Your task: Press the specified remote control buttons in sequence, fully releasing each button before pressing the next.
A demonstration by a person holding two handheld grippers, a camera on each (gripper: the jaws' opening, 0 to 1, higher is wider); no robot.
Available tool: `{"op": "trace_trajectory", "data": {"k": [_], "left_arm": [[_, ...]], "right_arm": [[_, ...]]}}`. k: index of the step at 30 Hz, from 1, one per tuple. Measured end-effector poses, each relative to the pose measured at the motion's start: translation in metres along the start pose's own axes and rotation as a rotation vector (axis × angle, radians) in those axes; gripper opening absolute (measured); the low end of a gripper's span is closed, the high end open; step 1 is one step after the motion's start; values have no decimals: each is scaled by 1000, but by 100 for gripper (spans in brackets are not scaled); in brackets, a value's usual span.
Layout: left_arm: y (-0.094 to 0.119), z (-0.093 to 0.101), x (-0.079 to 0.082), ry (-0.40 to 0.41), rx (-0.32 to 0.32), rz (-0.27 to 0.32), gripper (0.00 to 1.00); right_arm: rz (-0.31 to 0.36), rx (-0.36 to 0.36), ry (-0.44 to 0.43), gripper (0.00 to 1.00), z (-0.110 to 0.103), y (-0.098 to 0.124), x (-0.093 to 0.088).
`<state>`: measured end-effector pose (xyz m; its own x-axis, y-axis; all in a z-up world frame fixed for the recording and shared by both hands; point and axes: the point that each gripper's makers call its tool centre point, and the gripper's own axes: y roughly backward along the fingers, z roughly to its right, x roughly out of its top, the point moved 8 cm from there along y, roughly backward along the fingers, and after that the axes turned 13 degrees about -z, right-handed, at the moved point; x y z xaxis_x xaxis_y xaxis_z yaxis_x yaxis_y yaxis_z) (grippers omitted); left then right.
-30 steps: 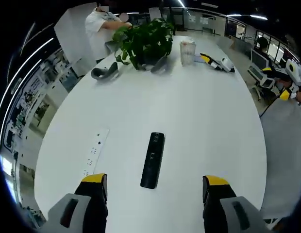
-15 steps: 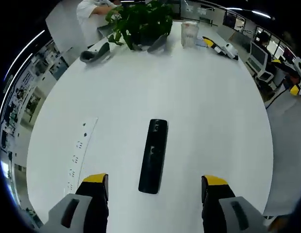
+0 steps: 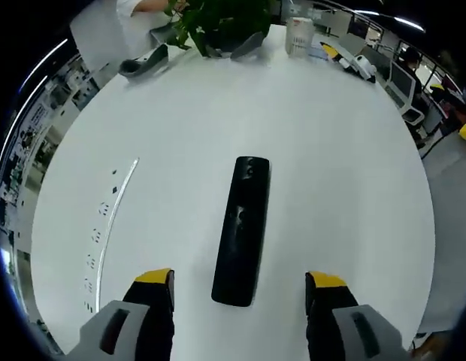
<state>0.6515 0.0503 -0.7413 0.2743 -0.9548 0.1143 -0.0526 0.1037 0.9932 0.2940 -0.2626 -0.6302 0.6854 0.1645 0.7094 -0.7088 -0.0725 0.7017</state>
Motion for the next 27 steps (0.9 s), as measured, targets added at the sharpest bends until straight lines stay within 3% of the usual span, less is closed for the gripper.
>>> {"op": "trace_trajectory", "data": {"k": [6, 19, 27], "left_arm": [[-5, -3, -1, -9, 4, -24, 55], [-10, 0, -3, -6, 4, -56, 31], [-10, 0, -3, 20, -1, -68, 25]], "right_arm": [[-4, -4, 0, 76, 0, 0, 0], [-5, 0, 7, 76, 0, -1, 0], [-4, 4, 13, 76, -1, -1, 0]]}}
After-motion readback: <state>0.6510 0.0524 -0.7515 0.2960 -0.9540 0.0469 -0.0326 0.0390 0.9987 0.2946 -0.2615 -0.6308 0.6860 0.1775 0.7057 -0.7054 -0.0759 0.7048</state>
